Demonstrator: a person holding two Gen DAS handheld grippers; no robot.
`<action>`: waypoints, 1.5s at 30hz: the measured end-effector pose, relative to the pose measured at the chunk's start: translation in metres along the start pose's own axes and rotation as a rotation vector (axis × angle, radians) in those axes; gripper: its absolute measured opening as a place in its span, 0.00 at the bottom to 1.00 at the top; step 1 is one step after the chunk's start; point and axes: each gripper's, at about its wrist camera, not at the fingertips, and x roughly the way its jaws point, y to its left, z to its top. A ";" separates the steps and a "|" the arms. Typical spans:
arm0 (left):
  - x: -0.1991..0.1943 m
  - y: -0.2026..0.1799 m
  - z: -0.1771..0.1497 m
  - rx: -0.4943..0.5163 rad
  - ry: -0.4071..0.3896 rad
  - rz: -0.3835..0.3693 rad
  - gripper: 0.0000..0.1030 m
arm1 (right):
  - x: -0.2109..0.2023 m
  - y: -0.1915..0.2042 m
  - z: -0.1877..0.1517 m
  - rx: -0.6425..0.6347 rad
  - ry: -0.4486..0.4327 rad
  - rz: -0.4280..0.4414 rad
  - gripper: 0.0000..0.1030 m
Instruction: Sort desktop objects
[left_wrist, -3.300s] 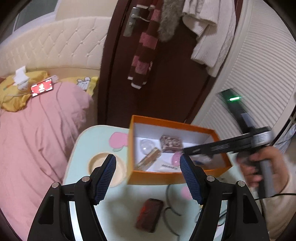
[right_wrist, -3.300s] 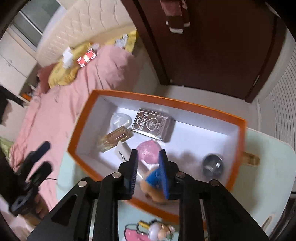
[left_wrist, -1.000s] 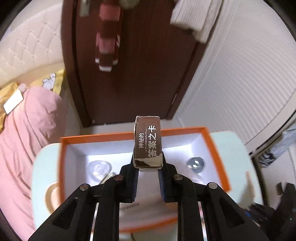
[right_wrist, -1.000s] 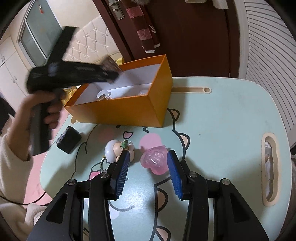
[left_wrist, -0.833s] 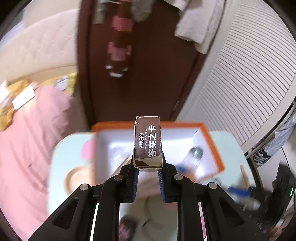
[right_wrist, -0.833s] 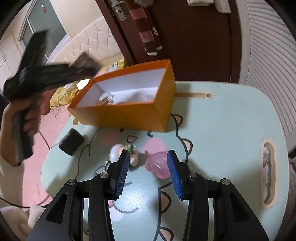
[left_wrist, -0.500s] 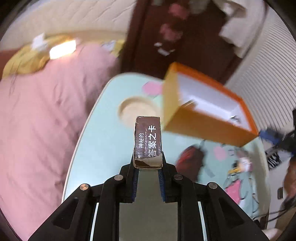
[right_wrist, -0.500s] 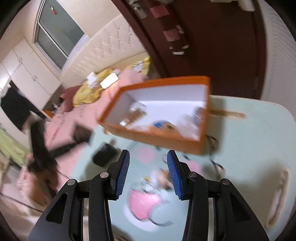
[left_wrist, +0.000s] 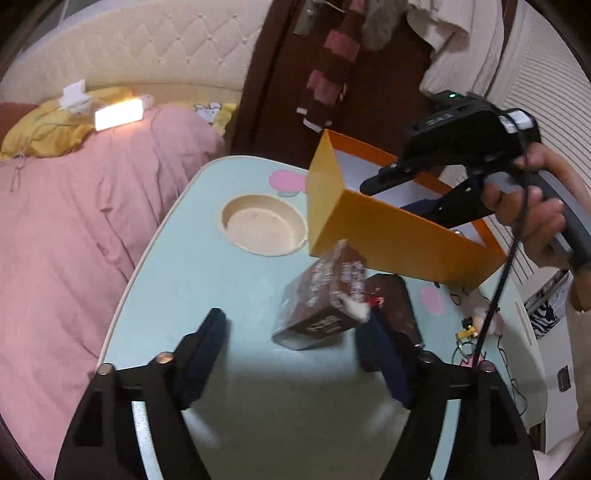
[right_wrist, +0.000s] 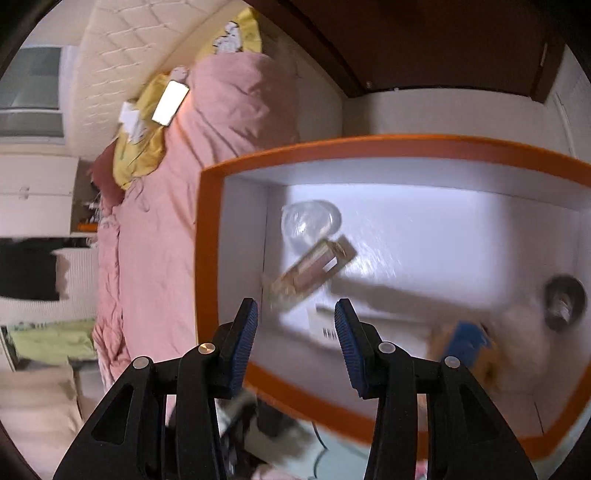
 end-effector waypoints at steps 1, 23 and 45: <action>0.000 0.001 -0.002 0.002 -0.012 0.001 0.77 | 0.003 0.001 0.004 0.007 -0.001 -0.021 0.44; -0.003 -0.001 -0.015 0.012 -0.071 -0.044 0.79 | 0.020 0.030 -0.003 -0.280 -0.059 -0.321 0.18; -0.029 -0.017 0.026 0.081 -0.118 -0.062 0.80 | 0.012 -0.016 -0.162 -0.502 -0.213 -0.246 0.18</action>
